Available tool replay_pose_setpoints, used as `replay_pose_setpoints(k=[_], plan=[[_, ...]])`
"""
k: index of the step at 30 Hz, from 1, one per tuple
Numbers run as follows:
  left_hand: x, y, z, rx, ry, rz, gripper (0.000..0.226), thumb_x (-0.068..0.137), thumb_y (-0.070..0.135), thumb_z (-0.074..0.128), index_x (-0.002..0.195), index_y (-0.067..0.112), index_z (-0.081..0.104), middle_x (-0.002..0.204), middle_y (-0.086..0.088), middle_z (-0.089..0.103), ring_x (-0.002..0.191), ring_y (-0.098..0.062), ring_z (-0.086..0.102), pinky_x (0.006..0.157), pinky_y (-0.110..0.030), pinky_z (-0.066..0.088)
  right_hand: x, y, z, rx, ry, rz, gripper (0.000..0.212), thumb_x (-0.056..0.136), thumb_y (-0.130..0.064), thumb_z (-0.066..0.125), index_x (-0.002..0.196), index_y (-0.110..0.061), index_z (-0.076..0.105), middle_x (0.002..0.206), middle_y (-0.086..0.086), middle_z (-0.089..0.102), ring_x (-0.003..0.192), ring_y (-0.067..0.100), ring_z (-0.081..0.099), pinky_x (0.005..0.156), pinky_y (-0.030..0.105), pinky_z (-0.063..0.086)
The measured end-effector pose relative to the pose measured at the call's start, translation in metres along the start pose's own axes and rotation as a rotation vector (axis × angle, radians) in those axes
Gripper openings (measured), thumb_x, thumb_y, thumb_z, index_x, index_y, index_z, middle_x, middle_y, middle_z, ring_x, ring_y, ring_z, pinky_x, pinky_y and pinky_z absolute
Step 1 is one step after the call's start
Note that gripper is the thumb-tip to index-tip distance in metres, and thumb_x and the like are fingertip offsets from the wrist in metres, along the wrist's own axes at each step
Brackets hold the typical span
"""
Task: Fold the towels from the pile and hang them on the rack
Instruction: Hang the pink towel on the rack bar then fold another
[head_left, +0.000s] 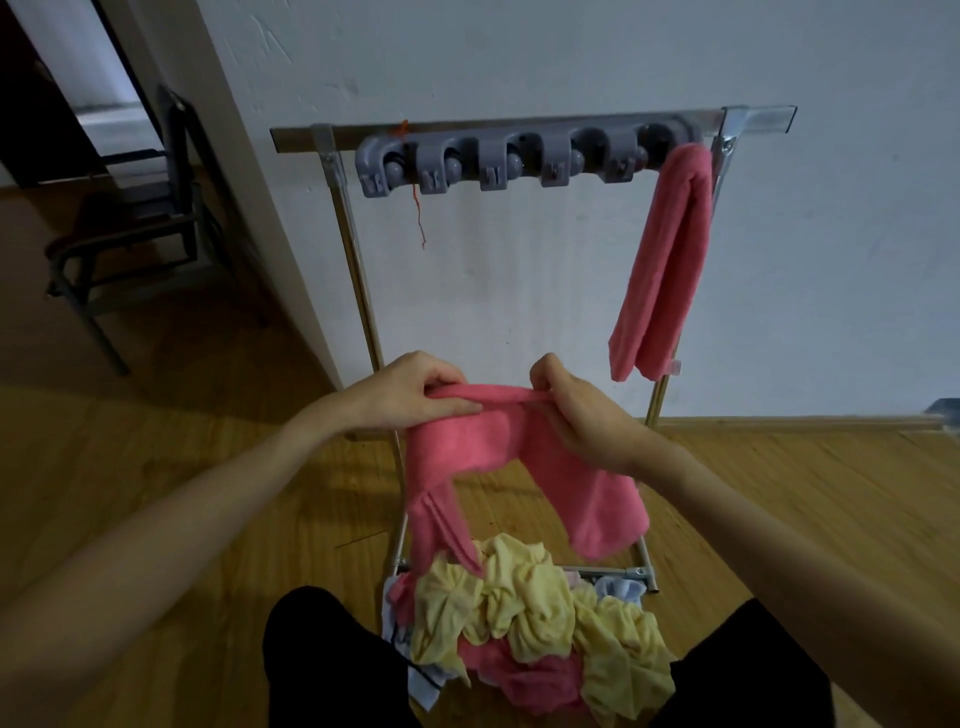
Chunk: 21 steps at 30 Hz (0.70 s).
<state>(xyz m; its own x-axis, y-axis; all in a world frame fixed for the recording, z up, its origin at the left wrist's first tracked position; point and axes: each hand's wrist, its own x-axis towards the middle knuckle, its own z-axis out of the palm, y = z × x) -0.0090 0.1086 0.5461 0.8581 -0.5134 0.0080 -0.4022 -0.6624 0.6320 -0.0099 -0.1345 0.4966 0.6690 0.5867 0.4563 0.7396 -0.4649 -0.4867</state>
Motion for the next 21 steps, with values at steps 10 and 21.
replay_pose_setpoints(k=[10, 21], plan=[[-0.018, -0.010, -0.013, 0.029, -0.228, 0.041, 0.036, 0.093, 0.012, 0.057, 0.119, 0.035, 0.049, 0.116, 0.004, 0.054, 0.097, -0.017, 0.061, 0.078, -0.034, 0.058, -0.008, 0.016, -0.048, -0.364, -0.157, -0.017, 0.030, 0.087, 0.003, 0.041, 0.092, -0.026, 0.048, 0.113, 0.001, 0.046, 0.057, 0.015, 0.053, 0.046, 0.036, 0.048], [0.010, 0.002, -0.010, 0.657, 0.167, 0.083, 0.042, 0.094, 0.015, 0.054, 0.132, 0.034, 0.051, 0.102, 0.006, 0.046, 0.083, -0.007, 0.051, 0.068, -0.021, 0.050, 0.002, 0.025, -0.080, -0.702, -0.210, 0.107, 0.054, 0.081, 0.000, 0.054, 0.125, -0.031, 0.059, 0.107, 0.003, 0.052, 0.062, 0.020, 0.054, 0.049, 0.034, 0.046]])
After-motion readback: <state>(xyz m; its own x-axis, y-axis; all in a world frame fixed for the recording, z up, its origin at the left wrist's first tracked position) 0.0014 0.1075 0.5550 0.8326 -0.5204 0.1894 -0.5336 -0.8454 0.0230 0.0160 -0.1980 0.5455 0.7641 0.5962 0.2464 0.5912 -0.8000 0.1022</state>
